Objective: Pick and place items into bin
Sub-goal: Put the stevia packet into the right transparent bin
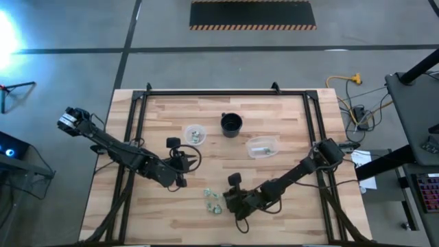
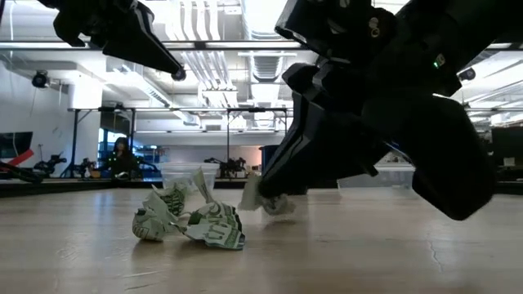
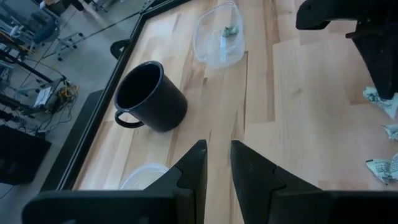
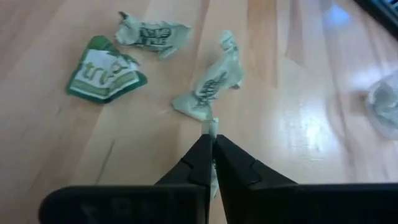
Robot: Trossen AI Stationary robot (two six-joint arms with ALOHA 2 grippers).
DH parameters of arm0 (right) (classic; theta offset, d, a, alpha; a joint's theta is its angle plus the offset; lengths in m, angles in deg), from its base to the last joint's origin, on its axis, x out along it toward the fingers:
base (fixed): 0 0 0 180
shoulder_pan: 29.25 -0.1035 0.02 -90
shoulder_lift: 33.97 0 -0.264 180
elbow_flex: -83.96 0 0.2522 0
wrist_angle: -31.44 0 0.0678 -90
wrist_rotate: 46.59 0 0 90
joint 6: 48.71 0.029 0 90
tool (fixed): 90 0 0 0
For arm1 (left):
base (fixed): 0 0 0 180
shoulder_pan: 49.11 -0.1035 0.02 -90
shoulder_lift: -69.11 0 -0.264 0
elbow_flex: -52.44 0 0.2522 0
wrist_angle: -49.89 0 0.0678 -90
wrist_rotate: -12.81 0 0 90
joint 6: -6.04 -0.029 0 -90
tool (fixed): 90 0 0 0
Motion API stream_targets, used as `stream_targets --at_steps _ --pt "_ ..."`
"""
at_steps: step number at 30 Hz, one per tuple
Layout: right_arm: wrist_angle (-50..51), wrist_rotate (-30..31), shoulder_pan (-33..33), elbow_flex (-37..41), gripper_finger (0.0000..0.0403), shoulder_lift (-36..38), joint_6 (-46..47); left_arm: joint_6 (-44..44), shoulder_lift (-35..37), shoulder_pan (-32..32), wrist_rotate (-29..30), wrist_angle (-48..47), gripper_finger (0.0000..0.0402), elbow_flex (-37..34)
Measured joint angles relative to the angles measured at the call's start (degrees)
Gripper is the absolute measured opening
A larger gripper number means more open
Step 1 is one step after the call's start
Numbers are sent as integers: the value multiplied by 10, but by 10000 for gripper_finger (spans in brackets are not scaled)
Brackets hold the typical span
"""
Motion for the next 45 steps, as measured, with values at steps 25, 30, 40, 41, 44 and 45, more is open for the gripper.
stream_targets --at_steps 25,30,40,41,44,45 --pt "391 234 24 67 8 220 196 5 -3 0 -2 5 54 0" --pt "392 225 54 135 8 271 228 6 -3 1 -9 5 54 -2" --pt "364 203 93 235 9 326 258 9 -3 3 -11 4 54 -7" --pt "360 200 98 241 9 327 258 9 -3 3 -11 4 54 -7" --pt "341 186 109 254 9 328 258 10 -3 3 -11 5 54 -7" --pt "340 184 111 256 9 328 258 9 -3 3 -11 5 54 -7"
